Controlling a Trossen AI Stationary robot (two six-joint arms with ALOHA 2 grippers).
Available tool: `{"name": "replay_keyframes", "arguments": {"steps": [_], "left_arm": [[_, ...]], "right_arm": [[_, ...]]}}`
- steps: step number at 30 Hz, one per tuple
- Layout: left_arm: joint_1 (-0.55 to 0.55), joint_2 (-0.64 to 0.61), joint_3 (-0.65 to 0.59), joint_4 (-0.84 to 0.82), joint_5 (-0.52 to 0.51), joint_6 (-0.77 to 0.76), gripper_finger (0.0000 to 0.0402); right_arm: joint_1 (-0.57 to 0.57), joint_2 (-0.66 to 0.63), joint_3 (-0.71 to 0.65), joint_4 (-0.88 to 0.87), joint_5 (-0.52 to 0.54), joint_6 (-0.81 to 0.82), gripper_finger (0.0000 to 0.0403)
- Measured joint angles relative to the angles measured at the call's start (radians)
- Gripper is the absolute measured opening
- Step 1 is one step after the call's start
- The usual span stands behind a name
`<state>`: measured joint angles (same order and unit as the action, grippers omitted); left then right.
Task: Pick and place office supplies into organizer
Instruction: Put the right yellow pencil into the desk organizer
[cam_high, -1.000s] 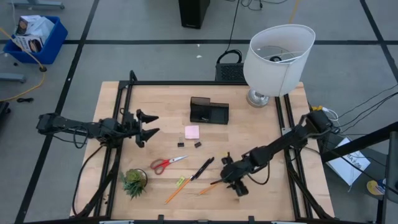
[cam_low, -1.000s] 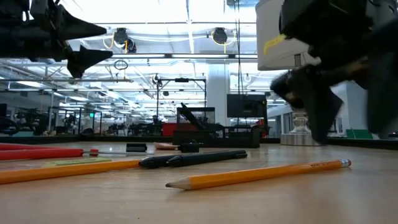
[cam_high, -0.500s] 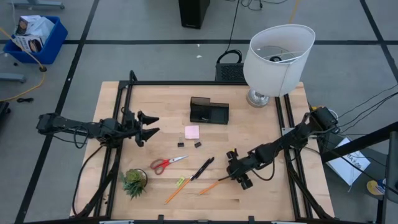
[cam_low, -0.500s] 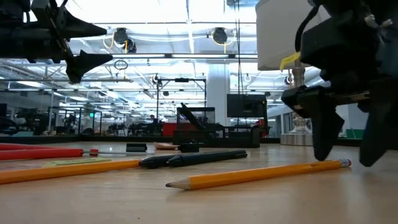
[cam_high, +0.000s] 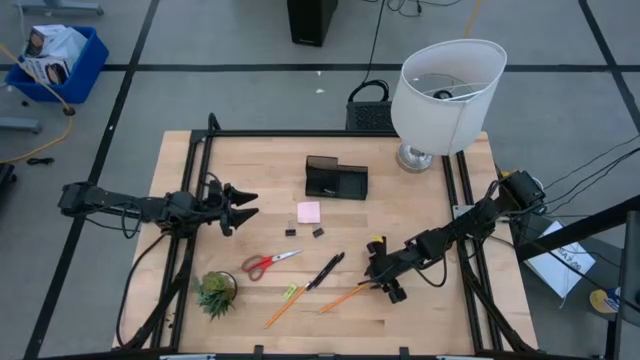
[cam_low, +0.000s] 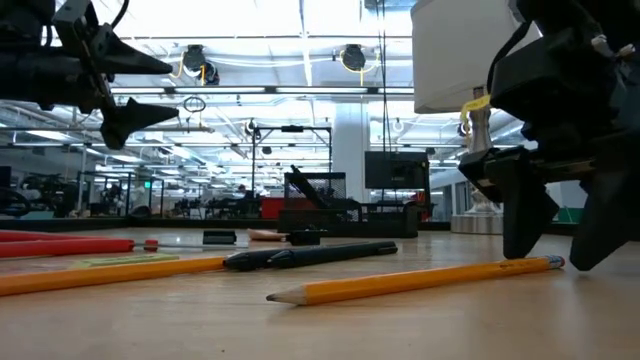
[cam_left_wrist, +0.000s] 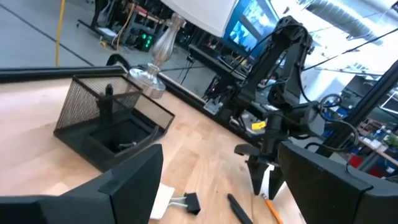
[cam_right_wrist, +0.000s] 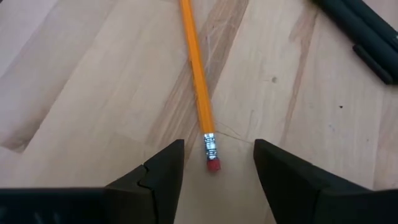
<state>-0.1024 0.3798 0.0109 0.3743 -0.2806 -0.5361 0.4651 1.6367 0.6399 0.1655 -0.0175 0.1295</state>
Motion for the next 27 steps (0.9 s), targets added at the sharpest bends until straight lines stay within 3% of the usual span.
{"name": "replay_keyframes", "arguments": {"steps": [17, 27], "left_arm": [[0.000, 0.000, 0.000, -0.006, -0.009, -0.030, 0.0324], [0.000, 0.000, 0.000, -0.014, -0.008, -0.043, 0.0324]], "right_arm": [[0.000, 0.002, -0.001, -0.002, 0.009, -0.006, 0.0015], [0.003, 0.007, -0.005, 0.167, 0.065, -0.012, 0.0012]]}}
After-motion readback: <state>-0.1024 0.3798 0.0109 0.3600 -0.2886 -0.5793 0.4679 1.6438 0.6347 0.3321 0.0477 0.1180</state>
